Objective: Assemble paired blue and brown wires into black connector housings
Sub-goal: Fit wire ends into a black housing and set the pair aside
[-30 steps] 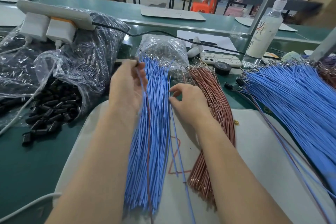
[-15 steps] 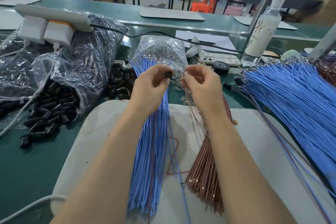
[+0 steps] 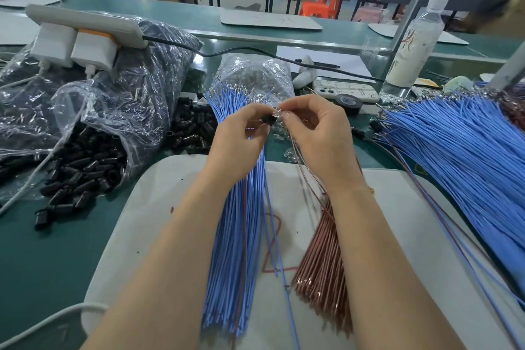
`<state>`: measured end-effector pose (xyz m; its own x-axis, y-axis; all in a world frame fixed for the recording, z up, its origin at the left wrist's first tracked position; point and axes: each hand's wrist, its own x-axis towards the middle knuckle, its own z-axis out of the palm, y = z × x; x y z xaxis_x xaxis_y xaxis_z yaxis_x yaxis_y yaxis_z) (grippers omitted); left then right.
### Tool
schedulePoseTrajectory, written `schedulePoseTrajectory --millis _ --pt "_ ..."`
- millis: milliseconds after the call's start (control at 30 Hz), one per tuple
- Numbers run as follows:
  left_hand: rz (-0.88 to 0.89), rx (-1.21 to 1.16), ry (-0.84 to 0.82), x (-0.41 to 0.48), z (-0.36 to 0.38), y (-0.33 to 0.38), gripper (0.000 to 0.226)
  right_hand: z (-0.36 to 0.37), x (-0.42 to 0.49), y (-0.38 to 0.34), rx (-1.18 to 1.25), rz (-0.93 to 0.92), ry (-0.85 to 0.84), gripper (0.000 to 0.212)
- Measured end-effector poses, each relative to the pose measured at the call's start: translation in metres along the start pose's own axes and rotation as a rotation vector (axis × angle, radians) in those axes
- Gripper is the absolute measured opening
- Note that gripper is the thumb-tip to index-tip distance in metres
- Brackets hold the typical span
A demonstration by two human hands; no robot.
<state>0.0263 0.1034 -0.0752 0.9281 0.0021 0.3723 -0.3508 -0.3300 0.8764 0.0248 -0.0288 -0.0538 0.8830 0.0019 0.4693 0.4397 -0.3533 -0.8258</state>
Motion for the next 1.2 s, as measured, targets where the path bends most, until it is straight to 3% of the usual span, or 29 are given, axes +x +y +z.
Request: schedulePoseTrajectory --millis 267,400,633,800,1000,1100,1200 --pt "0.145 0.207 -0.012 -0.001 0.0 0.003 0.031 -0.001 -0.002 -0.003 -0.246 -0.138 0.0 0.016" --pt "0.196 0.313 -0.017 -0.003 -0.001 0.004 0.031 -0.002 -0.001 -0.002 -0.218 -0.132 0.011 0.017" --pt "0.039 0.052 -0.055 -0.003 0.002 0.003 0.007 -0.004 0.002 0.004 0.212 0.115 0.089 0.009" --pt "0.013 -0.092 -0.011 -0.001 -0.002 0.001 0.017 -0.003 0.002 0.008 0.148 0.126 0.068 0.017" --pt "-0.061 -0.052 -0.063 -0.001 0.001 0.003 0.014 0.0 0.002 0.01 0.1 0.054 0.089 0.018" --pt "-0.079 -0.042 -0.102 -0.001 0.0 0.004 0.012 0.0 0.003 0.012 0.125 0.086 0.019 0.02" --pt "-0.079 -0.023 -0.092 0.0 -0.002 0.002 0.015 -0.002 0.005 0.016 0.127 0.122 0.081 0.018"
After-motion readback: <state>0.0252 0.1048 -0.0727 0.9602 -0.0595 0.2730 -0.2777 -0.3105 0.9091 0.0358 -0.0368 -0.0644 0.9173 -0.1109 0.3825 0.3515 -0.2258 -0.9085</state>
